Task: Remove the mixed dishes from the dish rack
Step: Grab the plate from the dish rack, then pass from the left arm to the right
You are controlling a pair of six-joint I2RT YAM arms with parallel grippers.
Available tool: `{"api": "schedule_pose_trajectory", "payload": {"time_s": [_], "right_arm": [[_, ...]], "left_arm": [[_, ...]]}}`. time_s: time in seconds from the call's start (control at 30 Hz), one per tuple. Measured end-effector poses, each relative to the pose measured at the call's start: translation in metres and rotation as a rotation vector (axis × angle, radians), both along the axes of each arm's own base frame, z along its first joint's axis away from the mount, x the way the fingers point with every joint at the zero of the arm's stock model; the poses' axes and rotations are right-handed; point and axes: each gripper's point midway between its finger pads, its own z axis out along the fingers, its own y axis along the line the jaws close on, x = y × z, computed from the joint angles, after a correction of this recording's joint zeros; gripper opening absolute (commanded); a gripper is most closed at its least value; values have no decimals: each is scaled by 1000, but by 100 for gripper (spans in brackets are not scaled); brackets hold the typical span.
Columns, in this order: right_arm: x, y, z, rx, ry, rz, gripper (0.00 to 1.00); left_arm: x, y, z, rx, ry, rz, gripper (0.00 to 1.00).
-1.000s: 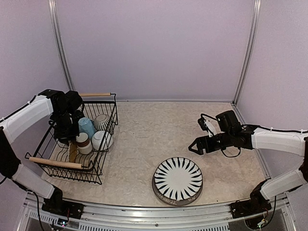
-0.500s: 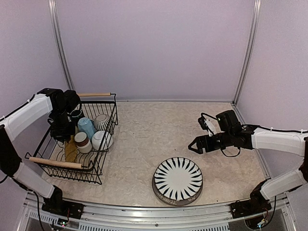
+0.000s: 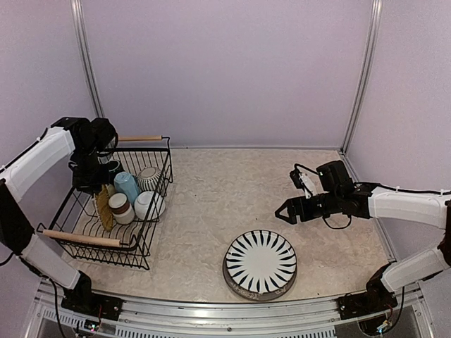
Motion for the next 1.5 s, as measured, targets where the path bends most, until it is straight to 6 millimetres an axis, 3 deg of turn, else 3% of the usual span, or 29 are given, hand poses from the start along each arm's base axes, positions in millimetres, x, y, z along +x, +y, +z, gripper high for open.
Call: {"api": "schedule_pose_trajectory", "payload": {"time_s": [0.33, 0.63, 0.8, 0.9, 1.0, 1.17, 1.37, 1.5], "right_arm": [[3, 2, -3, 2, 1, 2, 87], [10, 7, 4, 12, -13, 4, 88], [13, 10, 5, 14, -13, 6, 88], [15, 11, 8, 19, -17, 8, 89], [16, 12, 10, 24, -20, 5, 100], [26, 7, 14, 36, -26, -76, 100], [35, 4, 31, 80, -72, -139, 100], [34, 11, 37, 128, -72, -118, 99]], "left_arm": [[27, 5, 47, 21, -175, 47, 0], [51, -2, 111, -23, -383, 53, 0], [52, 0, 142, -35, -478, 60, 0], [47, 4, 156, -35, -523, 69, 0], [40, 10, 168, -31, -562, 81, 0], [22, 12, 190, -57, -626, 49, 0], [-33, -14, 218, -267, -764, -125, 0], [-52, -46, 237, -460, -901, -281, 0]]}}
